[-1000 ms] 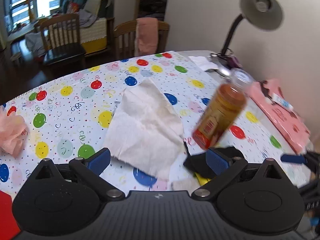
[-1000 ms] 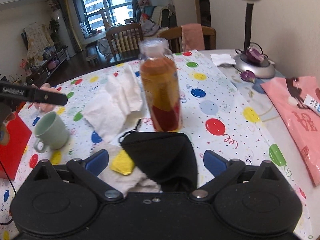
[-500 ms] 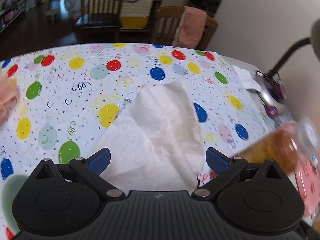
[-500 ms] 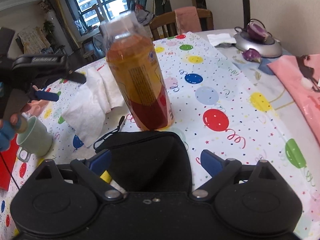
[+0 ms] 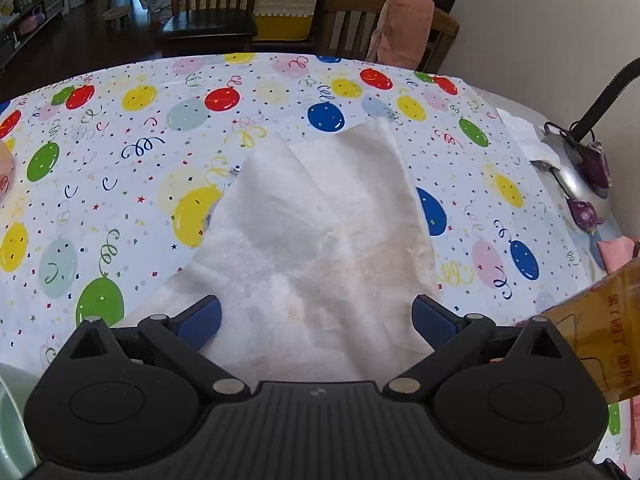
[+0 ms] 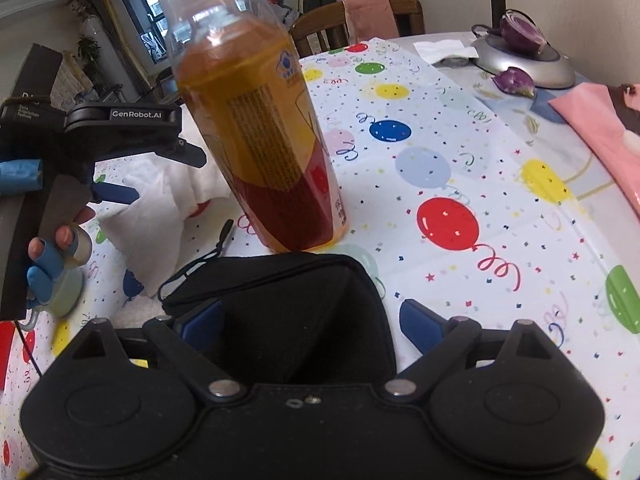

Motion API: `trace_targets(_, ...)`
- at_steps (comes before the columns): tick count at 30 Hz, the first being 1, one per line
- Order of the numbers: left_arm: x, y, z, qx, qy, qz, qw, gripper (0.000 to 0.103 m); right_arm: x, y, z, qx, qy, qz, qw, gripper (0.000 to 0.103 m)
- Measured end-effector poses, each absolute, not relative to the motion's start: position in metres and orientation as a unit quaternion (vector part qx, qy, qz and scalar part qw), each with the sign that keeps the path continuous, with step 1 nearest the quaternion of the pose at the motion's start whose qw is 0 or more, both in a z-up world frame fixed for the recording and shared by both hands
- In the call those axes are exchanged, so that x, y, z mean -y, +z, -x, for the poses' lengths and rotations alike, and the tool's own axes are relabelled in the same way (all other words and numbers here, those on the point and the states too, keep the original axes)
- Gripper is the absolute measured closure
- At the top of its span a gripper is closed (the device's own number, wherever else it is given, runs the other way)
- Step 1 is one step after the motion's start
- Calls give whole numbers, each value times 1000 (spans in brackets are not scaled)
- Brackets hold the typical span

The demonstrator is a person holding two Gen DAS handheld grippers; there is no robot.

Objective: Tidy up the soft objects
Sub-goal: 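Pinch the white cloth with the left gripper while the right gripper grasps the black cloth, then carry the white cloth with the left gripper while the right gripper carries the black cloth to the box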

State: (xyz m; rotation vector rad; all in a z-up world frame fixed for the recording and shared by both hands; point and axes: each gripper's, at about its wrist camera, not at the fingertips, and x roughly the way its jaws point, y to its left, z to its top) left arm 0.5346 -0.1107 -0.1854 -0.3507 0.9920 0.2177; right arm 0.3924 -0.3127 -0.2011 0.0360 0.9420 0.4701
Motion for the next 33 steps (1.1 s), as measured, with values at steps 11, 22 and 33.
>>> trace_targets(11,101,-184,-533,-469,124,158,860,38,304,-207,-390,-444,210,6,871,27)
trace_targets(22,89,-171,-523,-465,110,173,862,81,306,-201,-385,-437,179,20,881,74)
trace_targets(33,86,-149,-499,-453,87,179,869,91,311,-175,-370,-393,194,2,899,94)
